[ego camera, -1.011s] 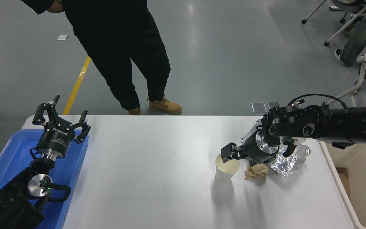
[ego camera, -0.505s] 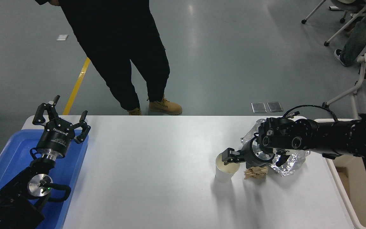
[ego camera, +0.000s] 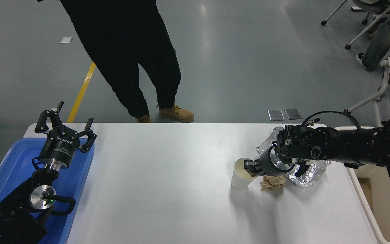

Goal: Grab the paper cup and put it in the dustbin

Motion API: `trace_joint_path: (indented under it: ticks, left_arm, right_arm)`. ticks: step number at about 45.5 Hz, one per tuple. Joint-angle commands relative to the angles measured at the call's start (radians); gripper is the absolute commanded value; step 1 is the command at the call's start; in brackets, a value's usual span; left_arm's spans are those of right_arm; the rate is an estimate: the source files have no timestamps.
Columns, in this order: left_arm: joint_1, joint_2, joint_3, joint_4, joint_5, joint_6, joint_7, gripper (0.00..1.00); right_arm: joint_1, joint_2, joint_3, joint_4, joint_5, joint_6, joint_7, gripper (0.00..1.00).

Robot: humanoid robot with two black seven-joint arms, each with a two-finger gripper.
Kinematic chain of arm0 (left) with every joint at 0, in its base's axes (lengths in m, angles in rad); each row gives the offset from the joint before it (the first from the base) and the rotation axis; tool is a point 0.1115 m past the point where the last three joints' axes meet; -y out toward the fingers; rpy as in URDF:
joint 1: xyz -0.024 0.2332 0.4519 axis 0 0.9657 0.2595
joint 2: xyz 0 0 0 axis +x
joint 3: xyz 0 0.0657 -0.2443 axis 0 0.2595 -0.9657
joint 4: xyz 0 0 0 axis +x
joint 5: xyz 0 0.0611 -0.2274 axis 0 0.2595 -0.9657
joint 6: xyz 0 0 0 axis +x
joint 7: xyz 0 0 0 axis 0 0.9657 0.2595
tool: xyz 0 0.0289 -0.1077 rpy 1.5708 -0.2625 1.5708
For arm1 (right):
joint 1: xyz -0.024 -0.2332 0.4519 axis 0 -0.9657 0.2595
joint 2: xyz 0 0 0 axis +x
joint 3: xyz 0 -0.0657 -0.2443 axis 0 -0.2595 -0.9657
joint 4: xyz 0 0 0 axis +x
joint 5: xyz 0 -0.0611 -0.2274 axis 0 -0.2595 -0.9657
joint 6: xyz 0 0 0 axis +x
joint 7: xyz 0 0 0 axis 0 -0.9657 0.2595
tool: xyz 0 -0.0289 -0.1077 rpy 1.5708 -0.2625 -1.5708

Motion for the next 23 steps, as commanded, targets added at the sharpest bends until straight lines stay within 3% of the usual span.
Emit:
trace_joint_path:
  ticks: [1,23]
  left_arm:
    - [0.0,0.0,0.0,-0.001,0.0,0.0,0.0,0.98]
    - [0.0,0.0,0.0,0.001,0.0,0.0,0.0,0.98]
  right_arm:
    - [0.077,-0.06,0.0,0.056,-0.001,0.019,0.004,0.0]
    - [0.51,-0.385,0.012,0.32,0.001,0.134,0.003,0.0]
